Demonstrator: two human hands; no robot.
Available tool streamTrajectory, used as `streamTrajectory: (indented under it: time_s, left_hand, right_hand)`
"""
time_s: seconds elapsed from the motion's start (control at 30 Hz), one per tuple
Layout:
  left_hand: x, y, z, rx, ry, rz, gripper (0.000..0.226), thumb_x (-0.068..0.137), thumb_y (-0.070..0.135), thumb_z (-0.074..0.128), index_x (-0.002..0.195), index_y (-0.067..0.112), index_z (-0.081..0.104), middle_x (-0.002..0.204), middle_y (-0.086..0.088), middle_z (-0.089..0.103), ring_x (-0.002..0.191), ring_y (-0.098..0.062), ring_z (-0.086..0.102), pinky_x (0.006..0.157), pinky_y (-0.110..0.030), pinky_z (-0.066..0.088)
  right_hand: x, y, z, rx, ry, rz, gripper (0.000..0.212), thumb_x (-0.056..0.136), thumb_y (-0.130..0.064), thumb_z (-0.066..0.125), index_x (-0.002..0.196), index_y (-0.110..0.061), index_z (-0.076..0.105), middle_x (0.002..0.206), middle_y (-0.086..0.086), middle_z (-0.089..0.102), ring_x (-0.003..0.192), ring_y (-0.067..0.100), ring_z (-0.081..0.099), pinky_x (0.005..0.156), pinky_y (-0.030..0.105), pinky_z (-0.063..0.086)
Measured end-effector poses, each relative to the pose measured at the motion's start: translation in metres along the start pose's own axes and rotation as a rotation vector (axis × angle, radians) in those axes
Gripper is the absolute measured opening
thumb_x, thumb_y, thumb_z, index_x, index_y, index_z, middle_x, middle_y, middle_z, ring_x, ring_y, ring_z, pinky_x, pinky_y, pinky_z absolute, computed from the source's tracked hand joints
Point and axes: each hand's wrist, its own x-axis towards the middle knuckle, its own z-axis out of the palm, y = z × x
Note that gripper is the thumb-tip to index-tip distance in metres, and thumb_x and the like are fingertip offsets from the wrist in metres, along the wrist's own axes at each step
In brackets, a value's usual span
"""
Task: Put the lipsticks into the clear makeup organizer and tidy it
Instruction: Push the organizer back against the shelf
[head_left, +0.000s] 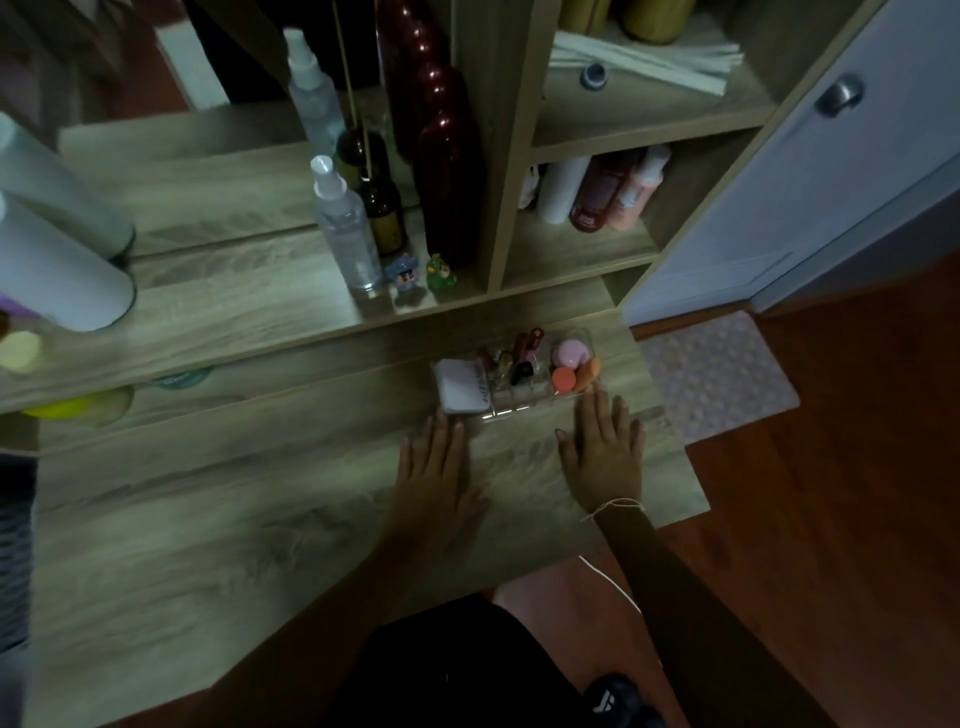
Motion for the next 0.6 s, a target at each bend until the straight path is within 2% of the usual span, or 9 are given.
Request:
streamTrajectory:
  time_s: [0.2,0.4,0.6]
  left_hand:
    - [0.012,0.005,0.005,-0.016,0.004,-0.024,0.076,0.093,0.055,0.031,0.149,0.012,0.002,0.157,-0.011,-0.006,0.145,-0.028,-0.008,0.117,-0.049,0.004]
    - [0.022,0.012,0.001,0.002,0.032,-0.053,0.075,0.092,0.052,0.036,0.149,0.01,0.01,0.158,-0.016,0.009,0.146,-0.031,0.004,0.115,-0.046,0.0]
    - [0.027,0.011,0.001,-0.002,0.038,-0.04,0.074,0.094,0.052,0.033,0.149,0.012,0.005,0.159,-0.014,0.004,0.145,-0.028,-0.005,0.116,-0.046,-0.003]
  right_hand:
    - [0.016,0.006,-0.003,-0.02,-0.017,-0.002,0.067,0.095,-0.053,0.027,0.15,-0.019,0.009,0.16,0.008,0.015,0.147,0.035,0.009,0.116,0.062,0.015]
    - [0.025,0.008,-0.003,-0.024,-0.022,0.0,0.066,0.096,-0.052,0.027,0.15,-0.019,0.008,0.16,0.008,0.014,0.147,0.035,0.009,0.117,0.06,0.015]
    - [0.03,0.005,-0.005,-0.016,-0.02,0.004,0.067,0.096,-0.052,0.03,0.15,-0.02,0.007,0.16,0.009,0.015,0.147,0.034,0.01,0.117,0.059,0.016]
